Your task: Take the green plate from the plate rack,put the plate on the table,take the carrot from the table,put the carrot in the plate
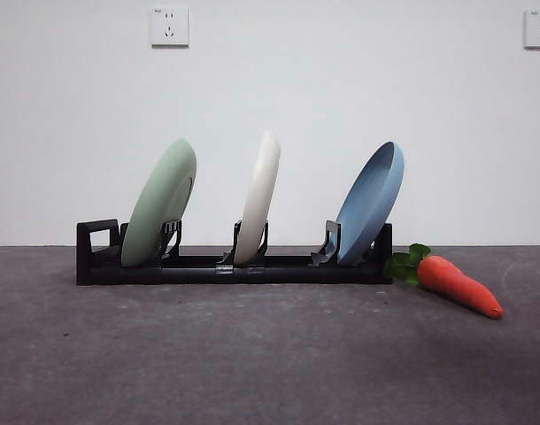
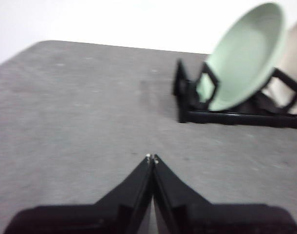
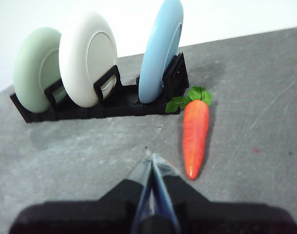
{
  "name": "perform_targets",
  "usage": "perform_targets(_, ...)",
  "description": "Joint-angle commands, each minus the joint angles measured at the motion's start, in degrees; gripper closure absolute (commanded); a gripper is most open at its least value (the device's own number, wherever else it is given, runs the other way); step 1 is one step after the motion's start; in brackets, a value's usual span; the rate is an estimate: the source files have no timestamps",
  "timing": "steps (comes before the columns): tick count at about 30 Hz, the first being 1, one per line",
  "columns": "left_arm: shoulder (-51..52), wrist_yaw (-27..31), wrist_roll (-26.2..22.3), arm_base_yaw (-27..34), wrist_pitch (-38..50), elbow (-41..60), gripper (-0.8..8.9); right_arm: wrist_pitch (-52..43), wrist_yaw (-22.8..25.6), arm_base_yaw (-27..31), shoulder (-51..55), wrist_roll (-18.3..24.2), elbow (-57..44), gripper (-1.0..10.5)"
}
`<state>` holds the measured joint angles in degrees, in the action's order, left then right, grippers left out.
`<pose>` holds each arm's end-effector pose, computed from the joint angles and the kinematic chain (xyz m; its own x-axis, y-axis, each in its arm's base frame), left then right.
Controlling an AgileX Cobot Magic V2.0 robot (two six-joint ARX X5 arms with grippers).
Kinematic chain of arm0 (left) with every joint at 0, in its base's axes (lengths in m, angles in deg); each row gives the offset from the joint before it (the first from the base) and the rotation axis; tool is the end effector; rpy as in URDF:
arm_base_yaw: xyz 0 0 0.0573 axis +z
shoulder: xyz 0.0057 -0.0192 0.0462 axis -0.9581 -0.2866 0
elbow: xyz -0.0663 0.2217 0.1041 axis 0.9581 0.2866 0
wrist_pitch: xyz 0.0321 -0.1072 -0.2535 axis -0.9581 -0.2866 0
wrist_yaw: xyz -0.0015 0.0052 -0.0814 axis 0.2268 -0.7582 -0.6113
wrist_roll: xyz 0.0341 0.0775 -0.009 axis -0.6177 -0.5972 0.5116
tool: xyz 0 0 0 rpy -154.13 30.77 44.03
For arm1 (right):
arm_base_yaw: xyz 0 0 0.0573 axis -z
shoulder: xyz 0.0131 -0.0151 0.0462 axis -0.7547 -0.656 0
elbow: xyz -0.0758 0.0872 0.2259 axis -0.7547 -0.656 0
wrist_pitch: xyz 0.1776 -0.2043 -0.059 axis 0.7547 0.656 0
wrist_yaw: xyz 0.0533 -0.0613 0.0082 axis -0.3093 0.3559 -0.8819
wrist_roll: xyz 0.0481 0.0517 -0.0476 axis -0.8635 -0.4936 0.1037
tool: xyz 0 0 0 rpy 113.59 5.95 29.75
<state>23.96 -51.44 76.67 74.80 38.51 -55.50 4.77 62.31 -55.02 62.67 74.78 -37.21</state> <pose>0.1736 0.0023 0.1447 0.9857 -0.0049 -0.1687 -0.0140 0.9938 -0.1106 0.1693 0.0365 0.1499 0.9255 0.3576 -0.1251 -0.3243 0.9184 0.2266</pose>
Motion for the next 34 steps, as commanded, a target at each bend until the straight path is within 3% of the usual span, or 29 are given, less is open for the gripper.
perform_targets(1, 0.2, -3.1, 2.5, 0.1, 0.4, -1.3, 8.22, -0.3, 0.0, 0.0, 0.2, -6.6, 0.9, 9.6)
perform_targets(6, 0.0, -3.5, 6.3, 0.1, -2.1, -6.3, 8.21, -0.3, -0.1, 0.0, -1.1, -7.4, 4.5, 9.6)
perform_targets(14, -3.3, -10.6, 6.3, 0.1, -8.6, -16.8, 8.22, 3.0, -0.7, 0.0, -9.2, -7.0, 15.1, 9.6)
perform_targets(22, -11.7, -20.2, 3.7, 0.1, -17.4, -28.6, 8.22, 17.4, -9.2, -0.1, -23.0, 1.9, 31.3, 9.6)
perform_targets(30, -20.0, -33.1, -1.8, 0.1, -26.5, -38.1, 8.22, 37.5, -13.0, -0.1, -35.5, 14.1, 48.7, 9.6)
perform_targets(34, -22.8, -36.6, -4.7, 0.1, -30.7, -41.3, 8.22, 43.8, -16.0, -0.1, -39.2, 17.5, 53.2, 9.6)
